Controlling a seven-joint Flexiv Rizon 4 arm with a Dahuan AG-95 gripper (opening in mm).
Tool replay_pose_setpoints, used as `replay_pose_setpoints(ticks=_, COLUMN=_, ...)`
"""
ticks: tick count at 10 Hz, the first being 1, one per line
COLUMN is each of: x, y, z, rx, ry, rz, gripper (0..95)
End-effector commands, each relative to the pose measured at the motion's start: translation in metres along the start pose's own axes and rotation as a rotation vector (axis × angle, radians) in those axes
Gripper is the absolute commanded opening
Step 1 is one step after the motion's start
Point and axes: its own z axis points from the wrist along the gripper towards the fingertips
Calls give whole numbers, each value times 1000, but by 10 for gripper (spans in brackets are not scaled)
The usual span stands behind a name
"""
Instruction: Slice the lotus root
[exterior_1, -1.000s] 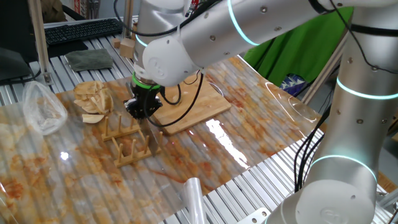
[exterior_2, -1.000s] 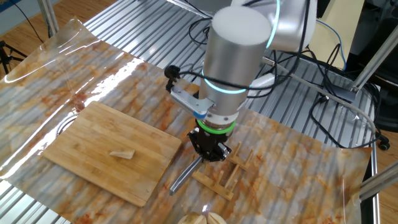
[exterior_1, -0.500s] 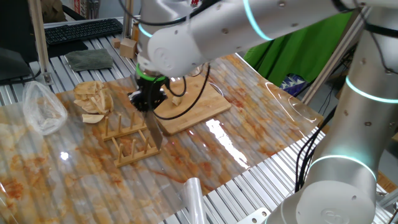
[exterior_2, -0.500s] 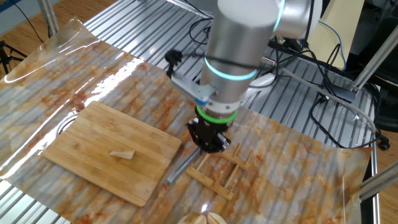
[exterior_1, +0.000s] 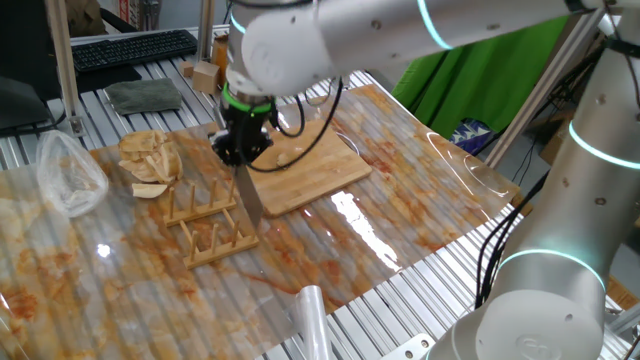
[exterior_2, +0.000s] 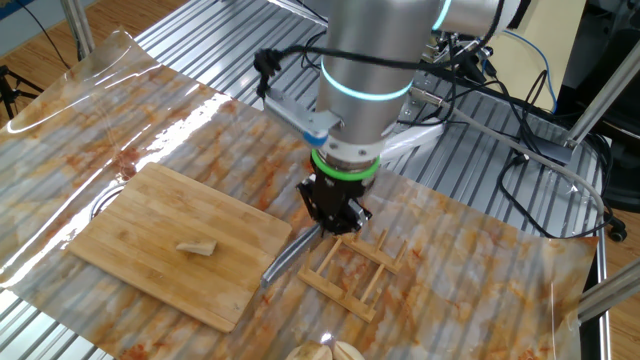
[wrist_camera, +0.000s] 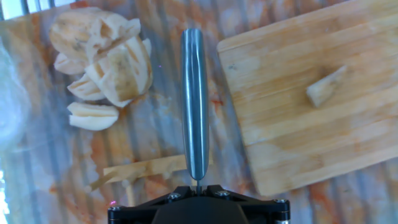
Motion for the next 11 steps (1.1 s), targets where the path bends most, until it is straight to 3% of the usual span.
replay_pose_setpoints(ticks=1, x=-5, y=-8, z=-7, rx=-4, ry=-1, rz=-9, gripper=0)
replay_pose_setpoints(ticks=3, x=-15, y=-19, z=-15, rx=-2, ry=4, rz=-18, gripper=0)
replay_pose_setpoints(ticks=6, x=-30, y=-29, z=-16, rx=9, ry=-1, rz=-22, gripper=0)
replay_pose_setpoints(ticks=9, x=-46, y=-40, z=-9, rx=18, ry=-3, rz=-34, gripper=0)
replay_pose_setpoints(ticks=11, x=-69, y=-60, z=5, rx=12, ry=4, rz=-78, gripper=0)
